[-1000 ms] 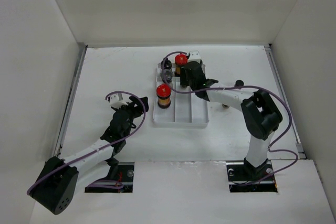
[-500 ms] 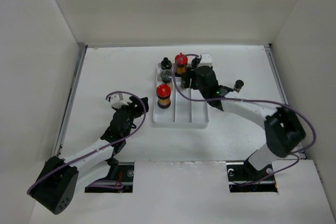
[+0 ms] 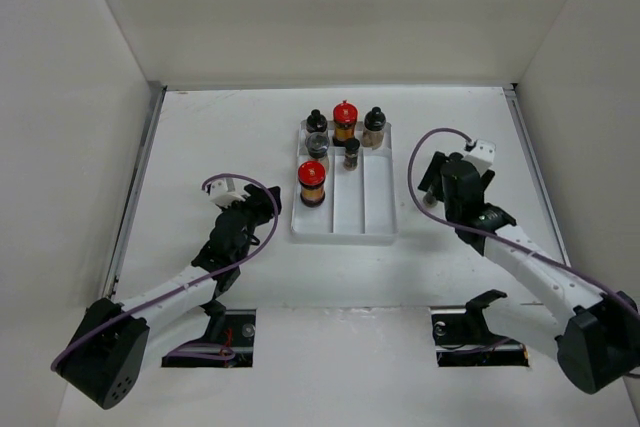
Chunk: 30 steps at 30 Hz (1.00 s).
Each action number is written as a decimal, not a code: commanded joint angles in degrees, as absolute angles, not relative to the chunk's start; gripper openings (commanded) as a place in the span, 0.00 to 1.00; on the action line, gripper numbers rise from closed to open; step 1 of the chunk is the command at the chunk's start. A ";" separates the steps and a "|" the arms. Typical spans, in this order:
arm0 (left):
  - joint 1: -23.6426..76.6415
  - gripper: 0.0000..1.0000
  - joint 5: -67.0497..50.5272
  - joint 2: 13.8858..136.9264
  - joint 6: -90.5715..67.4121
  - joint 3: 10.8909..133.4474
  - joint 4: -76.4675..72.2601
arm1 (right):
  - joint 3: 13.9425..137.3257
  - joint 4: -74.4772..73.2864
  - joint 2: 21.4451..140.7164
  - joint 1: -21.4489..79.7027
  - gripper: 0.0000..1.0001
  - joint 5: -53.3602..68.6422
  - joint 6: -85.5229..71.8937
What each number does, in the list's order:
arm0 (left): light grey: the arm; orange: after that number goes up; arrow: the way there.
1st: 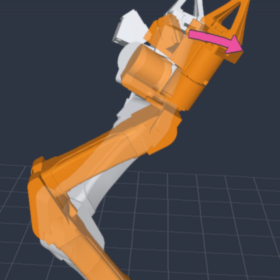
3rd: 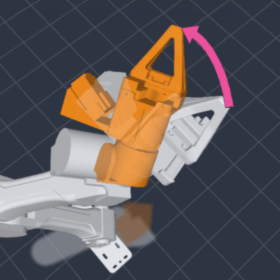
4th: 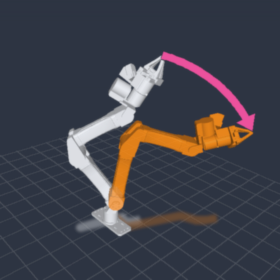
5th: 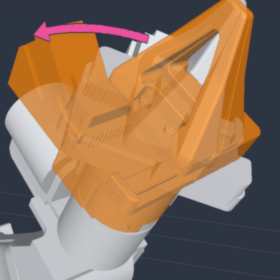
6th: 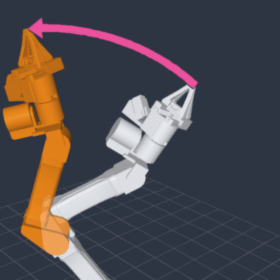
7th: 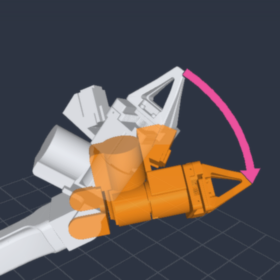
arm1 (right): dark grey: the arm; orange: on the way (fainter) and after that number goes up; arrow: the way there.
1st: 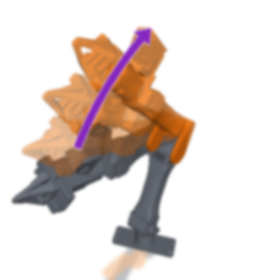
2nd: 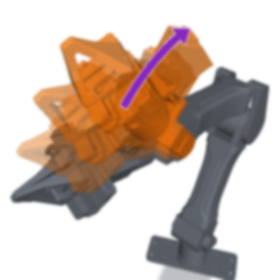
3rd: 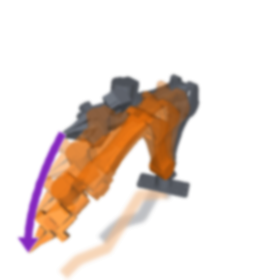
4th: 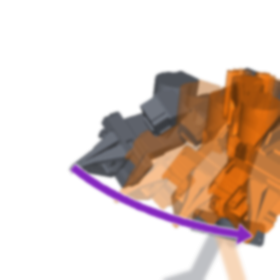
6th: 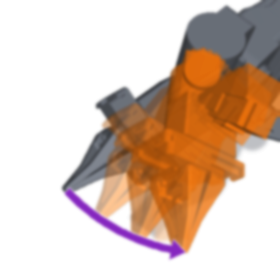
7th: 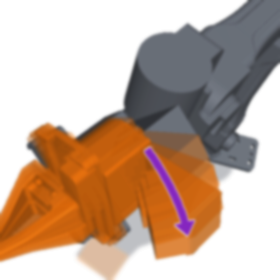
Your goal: Organize the condiment bottles
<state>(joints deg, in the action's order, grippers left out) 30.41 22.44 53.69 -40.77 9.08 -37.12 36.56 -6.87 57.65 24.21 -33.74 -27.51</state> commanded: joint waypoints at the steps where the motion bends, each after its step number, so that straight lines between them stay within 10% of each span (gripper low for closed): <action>1: 30.45 0.60 22.76 53.26 -41.31 8.88 -39.99 | 37.52 -9.14 60.89 22.98 0.95 -31.65 -29.44; 17: 30.19 0.62 22.24 55.02 -41.83 8.96 -40.08 | 40.60 1.93 74.53 21.49 0.65 -32.08 -24.79; 23: 29.93 0.62 22.15 54.23 -41.84 8.70 -40.17 | 41.57 2.02 74.10 21.75 0.40 -35.33 -23.47; 30: 29.84 0.62 21.89 53.08 -42.01 8.61 -40.08 | 46.22 1.50 68.20 30.44 0.37 -36.48 -21.53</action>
<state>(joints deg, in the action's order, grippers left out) 30.11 22.20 53.84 -41.36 9.08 -37.23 40.71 -1.41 71.42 26.70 -34.83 -22.59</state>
